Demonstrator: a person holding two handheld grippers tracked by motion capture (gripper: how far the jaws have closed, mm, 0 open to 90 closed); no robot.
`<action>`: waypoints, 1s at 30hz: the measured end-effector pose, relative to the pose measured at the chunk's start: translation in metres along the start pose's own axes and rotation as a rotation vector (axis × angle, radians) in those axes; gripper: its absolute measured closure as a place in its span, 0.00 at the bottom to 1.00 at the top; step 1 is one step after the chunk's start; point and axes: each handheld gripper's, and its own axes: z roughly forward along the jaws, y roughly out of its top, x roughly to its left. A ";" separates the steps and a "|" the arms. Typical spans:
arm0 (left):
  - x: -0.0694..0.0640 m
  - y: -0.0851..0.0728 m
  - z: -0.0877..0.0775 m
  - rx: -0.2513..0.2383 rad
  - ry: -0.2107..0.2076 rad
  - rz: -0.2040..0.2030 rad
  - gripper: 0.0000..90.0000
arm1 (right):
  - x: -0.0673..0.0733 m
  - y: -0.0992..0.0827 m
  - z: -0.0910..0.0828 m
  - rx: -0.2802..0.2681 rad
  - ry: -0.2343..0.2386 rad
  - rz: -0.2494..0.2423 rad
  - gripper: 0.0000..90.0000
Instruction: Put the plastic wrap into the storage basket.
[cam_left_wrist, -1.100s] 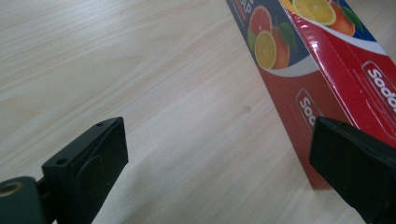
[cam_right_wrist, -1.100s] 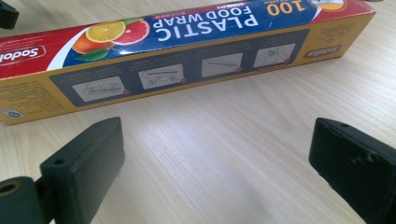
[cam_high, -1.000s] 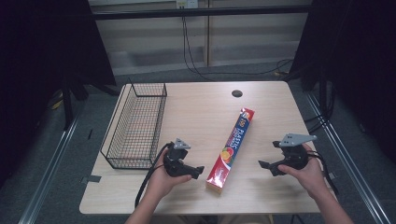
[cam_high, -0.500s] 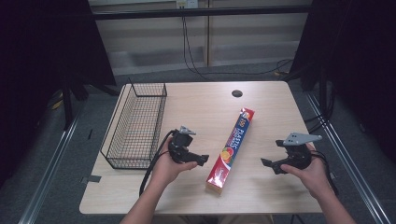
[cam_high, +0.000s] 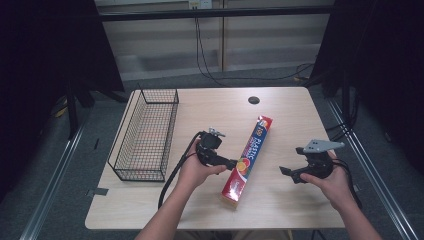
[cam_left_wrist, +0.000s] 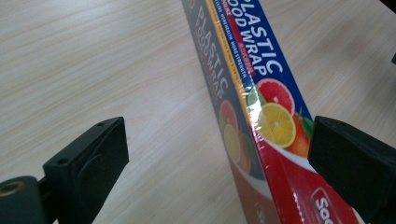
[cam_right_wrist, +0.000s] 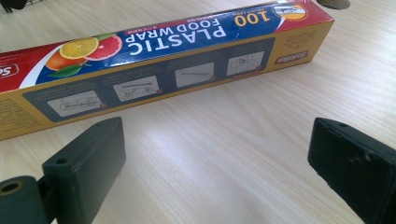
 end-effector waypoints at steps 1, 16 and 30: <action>-0.001 0.002 0.002 0.001 0.002 0.000 0.06 | -0.001 0.000 0.000 -0.003 0.000 0.005 0.05; -0.013 0.023 0.020 0.012 -0.020 0.004 0.06 | -0.004 -0.001 0.001 -0.007 -0.015 0.002 0.05; -0.023 0.033 0.036 0.063 -0.027 0.051 0.05 | -0.004 -0.001 0.000 -0.014 -0.002 0.009 0.06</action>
